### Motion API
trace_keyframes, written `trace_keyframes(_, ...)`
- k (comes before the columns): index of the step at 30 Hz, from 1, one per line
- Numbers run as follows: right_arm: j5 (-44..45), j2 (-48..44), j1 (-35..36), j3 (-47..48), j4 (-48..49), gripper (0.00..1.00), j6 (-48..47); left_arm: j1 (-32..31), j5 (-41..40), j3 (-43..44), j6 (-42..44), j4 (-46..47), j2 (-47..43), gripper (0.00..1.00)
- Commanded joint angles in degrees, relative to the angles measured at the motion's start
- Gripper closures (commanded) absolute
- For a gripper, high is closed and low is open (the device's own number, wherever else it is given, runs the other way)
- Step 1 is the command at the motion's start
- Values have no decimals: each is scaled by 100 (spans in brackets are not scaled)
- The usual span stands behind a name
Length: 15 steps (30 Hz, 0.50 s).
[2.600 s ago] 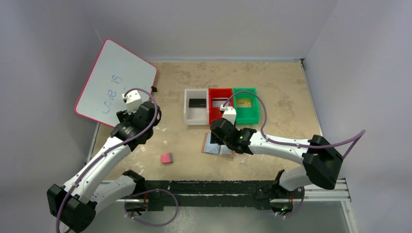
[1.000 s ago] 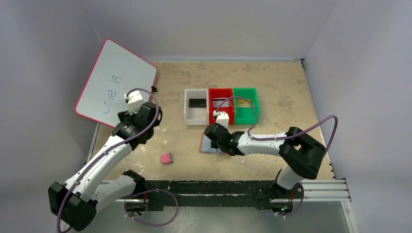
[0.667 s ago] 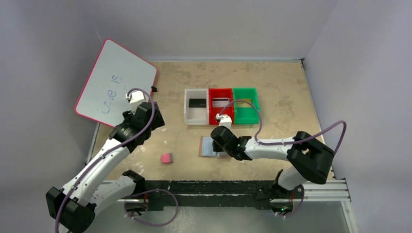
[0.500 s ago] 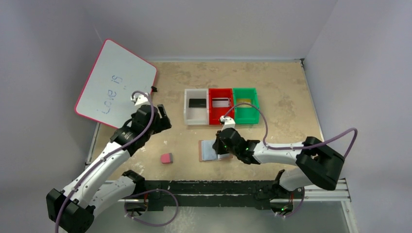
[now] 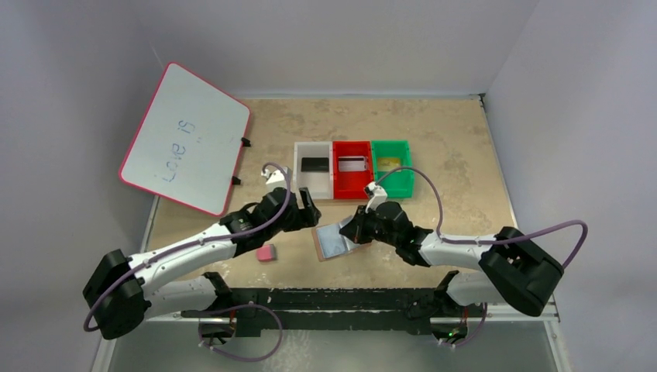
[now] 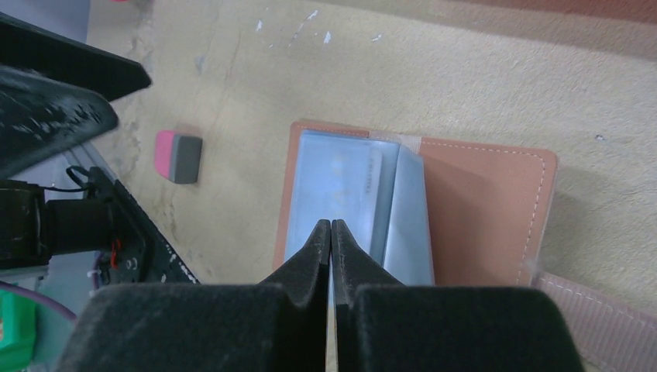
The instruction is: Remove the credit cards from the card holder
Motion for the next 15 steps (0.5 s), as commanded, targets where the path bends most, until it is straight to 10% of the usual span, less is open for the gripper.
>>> trace_keyframes(1,-254,91,-104,-67,487,100,165,-388,-71,-25,-508,1085,342,23)
trace_keyframes(9,294,-83,-108,406,-573,68,-627,-918,-1152,-3,-1040,786,516,23)
trace_keyframes(15,363,94,-71,739,-1063,61,-1101,-1066,-2120,-107,-1487,202,82,23)
